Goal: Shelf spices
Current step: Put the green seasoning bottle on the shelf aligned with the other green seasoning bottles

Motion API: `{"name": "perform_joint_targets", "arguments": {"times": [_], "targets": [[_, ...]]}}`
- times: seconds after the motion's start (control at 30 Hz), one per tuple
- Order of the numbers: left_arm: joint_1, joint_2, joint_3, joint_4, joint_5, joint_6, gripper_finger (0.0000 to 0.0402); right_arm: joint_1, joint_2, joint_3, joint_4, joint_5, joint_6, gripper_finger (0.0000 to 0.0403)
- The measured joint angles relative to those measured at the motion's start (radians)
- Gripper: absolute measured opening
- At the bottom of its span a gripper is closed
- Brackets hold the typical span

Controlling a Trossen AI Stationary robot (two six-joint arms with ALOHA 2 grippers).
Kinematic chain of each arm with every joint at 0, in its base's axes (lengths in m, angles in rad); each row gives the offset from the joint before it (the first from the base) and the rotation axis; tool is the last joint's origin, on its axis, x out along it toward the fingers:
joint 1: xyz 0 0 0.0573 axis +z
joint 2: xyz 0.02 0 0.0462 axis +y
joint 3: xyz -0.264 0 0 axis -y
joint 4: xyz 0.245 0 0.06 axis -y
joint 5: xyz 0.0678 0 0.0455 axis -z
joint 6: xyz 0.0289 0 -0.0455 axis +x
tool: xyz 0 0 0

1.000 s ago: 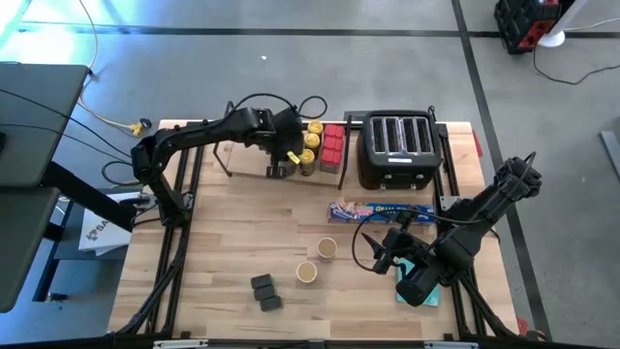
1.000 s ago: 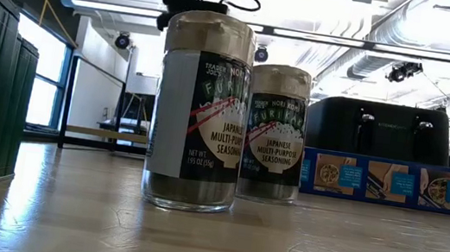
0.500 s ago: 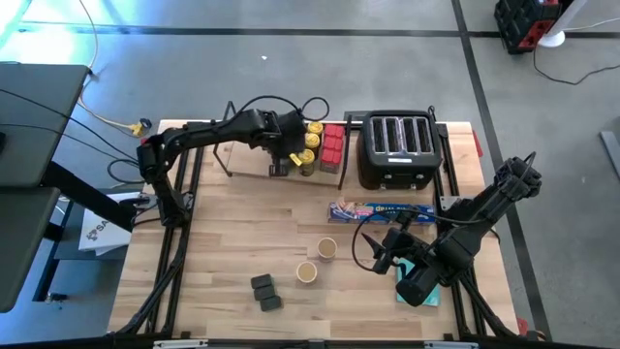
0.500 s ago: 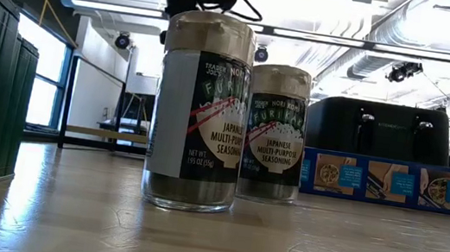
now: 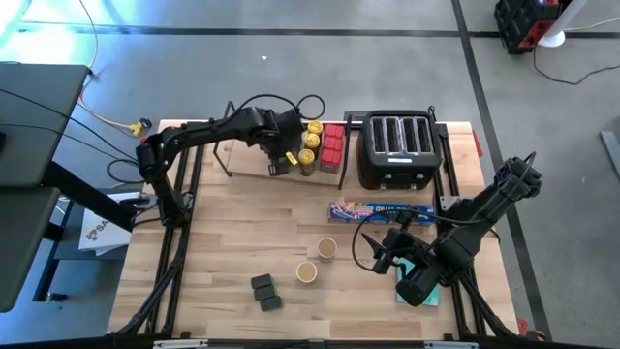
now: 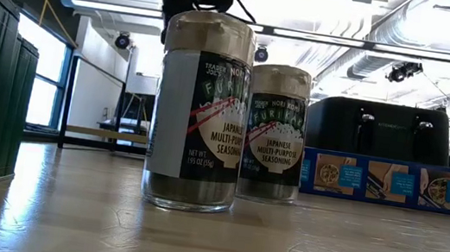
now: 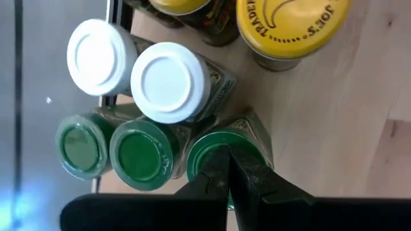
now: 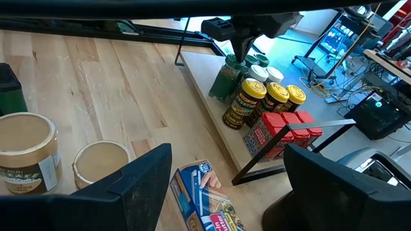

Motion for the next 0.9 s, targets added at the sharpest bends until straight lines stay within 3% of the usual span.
{"name": "perform_joint_targets", "arguments": {"times": [0.33,0.43,0.7,0.9], "targets": [[0.009,0.001,-0.002,-0.011,0.012,-0.153,0.0001,0.0,0.0,0.0,0.0,0.0,-0.001,0.0296],[0.007,0.001,0.0,-0.008,-0.026,-0.17,0.0001,0.0,0.0,0.0,0.0,0.0,-0.002,0.0296],[-0.044,0.007,0.121,-0.037,-0.067,-0.201,0.0,0.0,0.0,0.0,-0.001,0.003,-0.002,0.0296],[-0.085,0.006,0.172,-0.195,-0.054,-0.321,0.0,0.0,0.0,0.0,0.0,0.003,0.003,0.0296]]}}
